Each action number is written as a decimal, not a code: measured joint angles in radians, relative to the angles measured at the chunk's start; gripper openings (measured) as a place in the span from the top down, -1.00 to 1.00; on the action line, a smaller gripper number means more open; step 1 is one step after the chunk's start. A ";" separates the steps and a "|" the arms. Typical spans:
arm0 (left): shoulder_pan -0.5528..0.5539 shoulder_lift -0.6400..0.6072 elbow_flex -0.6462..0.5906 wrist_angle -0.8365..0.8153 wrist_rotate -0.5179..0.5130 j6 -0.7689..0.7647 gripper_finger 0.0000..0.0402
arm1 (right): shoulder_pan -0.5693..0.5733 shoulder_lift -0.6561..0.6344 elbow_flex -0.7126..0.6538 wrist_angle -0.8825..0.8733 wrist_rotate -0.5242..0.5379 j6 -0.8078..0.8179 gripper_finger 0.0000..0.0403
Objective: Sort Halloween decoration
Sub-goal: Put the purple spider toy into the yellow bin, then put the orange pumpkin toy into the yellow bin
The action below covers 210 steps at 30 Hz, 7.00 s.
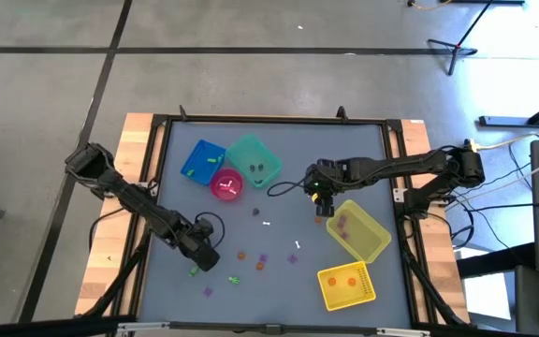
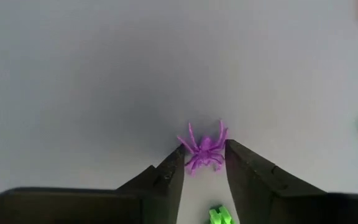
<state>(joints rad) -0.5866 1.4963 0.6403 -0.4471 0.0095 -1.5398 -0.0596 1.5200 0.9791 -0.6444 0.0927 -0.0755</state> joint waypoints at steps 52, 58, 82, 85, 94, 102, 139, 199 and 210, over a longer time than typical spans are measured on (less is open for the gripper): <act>0.054 -0.002 -0.004 0.210 0.001 0.006 1.00 | 0.001 0.000 0.000 -0.004 0.000 -0.009 0.11; 0.089 -0.003 -0.004 0.353 -0.082 0.083 1.00 | 0.001 0.000 0.000 -0.008 0.002 -0.029 0.11; 0.373 0.037 -0.001 1.137 -0.527 0.884 1.00 | 0.000 -0.298 0.001 -0.007 0.005 -0.038 0.11; 0.408 0.098 0.012 1.310 -0.520 0.989 1.00 | 0.000 -0.333 0.001 0.003 0.005 -0.038 0.11; 0.484 0.360 0.309 1.362 -0.305 1.211 1.00 | 0.000 -0.379 0.001 0.028 0.121 -0.039 0.11; 0.497 0.582 0.620 1.353 -0.124 1.354 1.00 | 0.000 -0.380 0.001 0.062 0.133 -0.039 0.11; 0.495 1.001 1.068 1.173 -0.052 1.366 0.96 | 0.000 -0.379 0.001 0.071 0.124 -0.038 0.11; 0.492 -0.182 0.164 0.441 -0.239 1.352 0.36 | 0.001 -0.376 0.002 0.076 0.009 -0.038 0.11; 0.481 -0.384 0.002 0.436 -0.283 1.337 0.36 | 0.001 -0.376 0.002 0.206 -0.079 0.042 0.11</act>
<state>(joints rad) -0.1055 1.1119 0.6424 -0.0109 -0.2735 -0.2031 -0.0586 1.1439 0.9806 -0.4388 0.0133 -0.0337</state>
